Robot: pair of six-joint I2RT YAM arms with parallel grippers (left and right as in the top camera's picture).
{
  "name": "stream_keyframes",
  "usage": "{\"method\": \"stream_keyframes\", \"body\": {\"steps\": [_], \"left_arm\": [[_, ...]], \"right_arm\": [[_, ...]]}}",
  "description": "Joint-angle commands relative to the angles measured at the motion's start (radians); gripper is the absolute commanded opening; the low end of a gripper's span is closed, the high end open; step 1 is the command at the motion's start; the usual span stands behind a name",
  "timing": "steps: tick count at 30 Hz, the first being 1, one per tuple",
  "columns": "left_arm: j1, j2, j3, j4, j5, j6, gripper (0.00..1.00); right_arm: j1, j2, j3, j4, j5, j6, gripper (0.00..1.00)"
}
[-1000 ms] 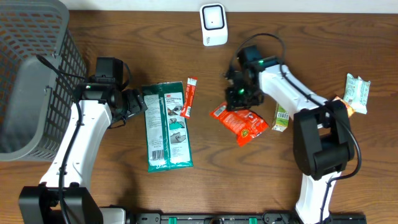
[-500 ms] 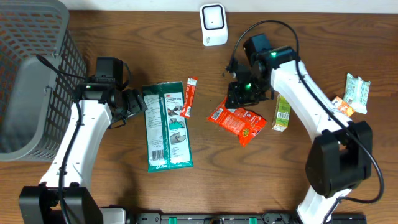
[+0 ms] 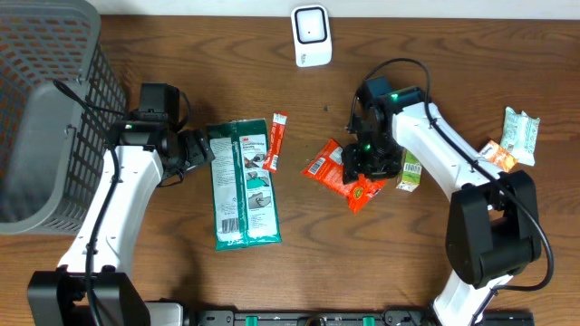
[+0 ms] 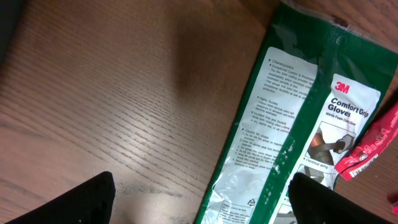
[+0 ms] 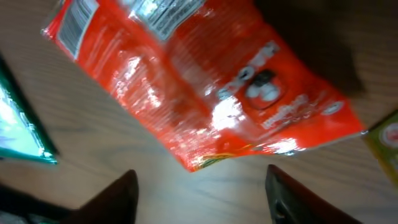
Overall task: Scan the item barcode
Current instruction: 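Lower the right gripper and grasp the red Hacks candy bag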
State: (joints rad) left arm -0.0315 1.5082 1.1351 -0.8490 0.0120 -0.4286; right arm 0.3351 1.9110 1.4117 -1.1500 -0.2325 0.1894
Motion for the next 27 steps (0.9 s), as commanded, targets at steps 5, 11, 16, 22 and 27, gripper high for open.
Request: {"method": "stream_keyframes", "body": {"steps": [5,11,16,22,27], "left_arm": [[0.002,-0.001,0.008,-0.003,-0.013,0.009,0.90],[0.002,-0.001,0.008,-0.003,-0.013,0.009,0.90],[0.002,-0.001,0.008,-0.003,-0.013,0.009,0.90],[0.002,-0.001,0.008,-0.003,-0.013,0.009,0.90],[0.002,-0.001,0.008,-0.003,-0.013,0.009,0.90]], "right_arm": [[-0.002,0.004,-0.042,0.052,0.041,0.105,0.99],[-0.002,0.004,-0.089,0.104,0.040,0.280,0.99],[0.000,0.004,-0.092,0.132,0.045,0.358,0.99],[0.000,0.004,-0.128,0.203,0.079,0.469,0.98],[-0.001,0.004,-0.167,0.213,0.078,0.526,0.94]]}}
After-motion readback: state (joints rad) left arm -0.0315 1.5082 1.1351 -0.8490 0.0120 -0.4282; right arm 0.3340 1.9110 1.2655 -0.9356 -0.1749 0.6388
